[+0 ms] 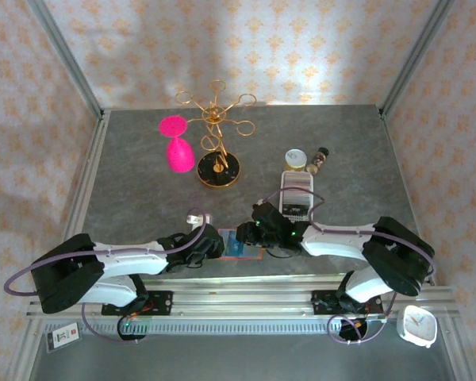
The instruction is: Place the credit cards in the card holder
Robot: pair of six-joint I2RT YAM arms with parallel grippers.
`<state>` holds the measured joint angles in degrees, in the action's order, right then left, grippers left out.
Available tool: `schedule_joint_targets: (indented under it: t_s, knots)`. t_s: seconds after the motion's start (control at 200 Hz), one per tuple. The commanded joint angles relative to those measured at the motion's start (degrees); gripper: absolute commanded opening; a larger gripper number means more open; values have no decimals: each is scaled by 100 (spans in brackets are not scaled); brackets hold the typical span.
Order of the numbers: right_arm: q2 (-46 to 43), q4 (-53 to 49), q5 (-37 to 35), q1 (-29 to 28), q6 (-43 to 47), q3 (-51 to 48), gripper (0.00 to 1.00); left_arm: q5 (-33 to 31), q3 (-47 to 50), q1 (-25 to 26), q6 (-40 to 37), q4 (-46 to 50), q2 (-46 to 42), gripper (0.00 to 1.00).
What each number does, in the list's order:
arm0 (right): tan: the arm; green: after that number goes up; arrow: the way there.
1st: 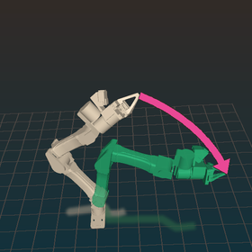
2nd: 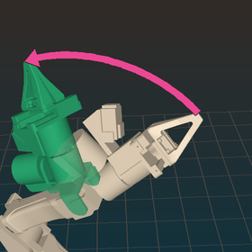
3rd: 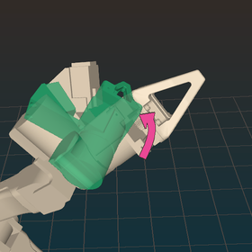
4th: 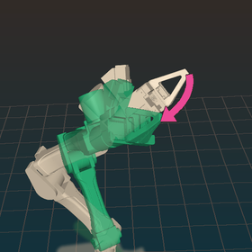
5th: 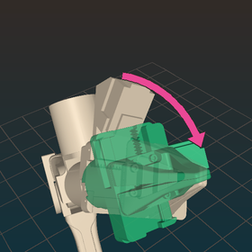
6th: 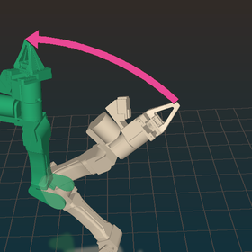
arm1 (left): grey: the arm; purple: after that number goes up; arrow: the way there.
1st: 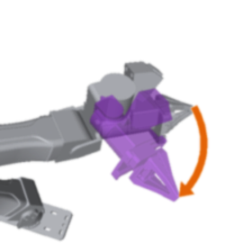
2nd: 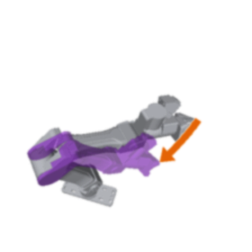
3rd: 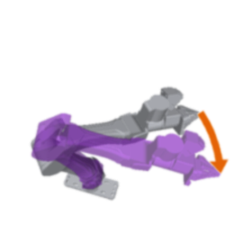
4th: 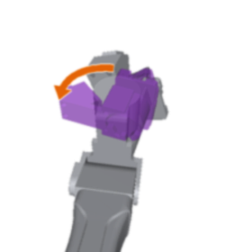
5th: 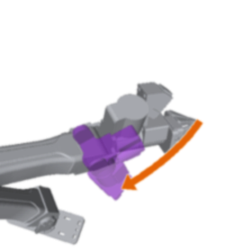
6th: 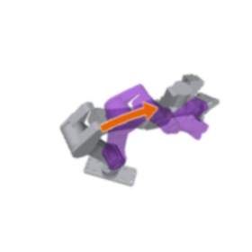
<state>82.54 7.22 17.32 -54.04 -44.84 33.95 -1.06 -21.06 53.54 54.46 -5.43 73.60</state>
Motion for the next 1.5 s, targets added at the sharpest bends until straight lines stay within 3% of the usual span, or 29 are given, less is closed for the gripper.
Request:
schedule_joint_targets:
  t_s: [0.0, 0.1, 0.165, 0.816, 1.126, 1.492]
  knots:
    - [2, -324, -303, -125, -86, -88, 31, 337, 199, 54, -81, 242, 90, 25]
    - [127, -508, -545, -240, -119, 12, 18, 369, 212, 53, -89, 184, 114, 25]
    - [198, -538, -572, -280, -154, 44, 14, 387, 216, 53, -112, 156, 127, 25]
    - [904, 3, -659, -722, -201, 590, 13, 503, 445, 59, 45, -119, -91, 30]
    - [225, -530, -1324, -783, -280, 405, 14, 493, 382, 53, 41, -29, -94, 31]
    - [-516, -1284, -1728, -780, -594, -92, 28, 558, 328, 52, -1, -41, 70, 32]
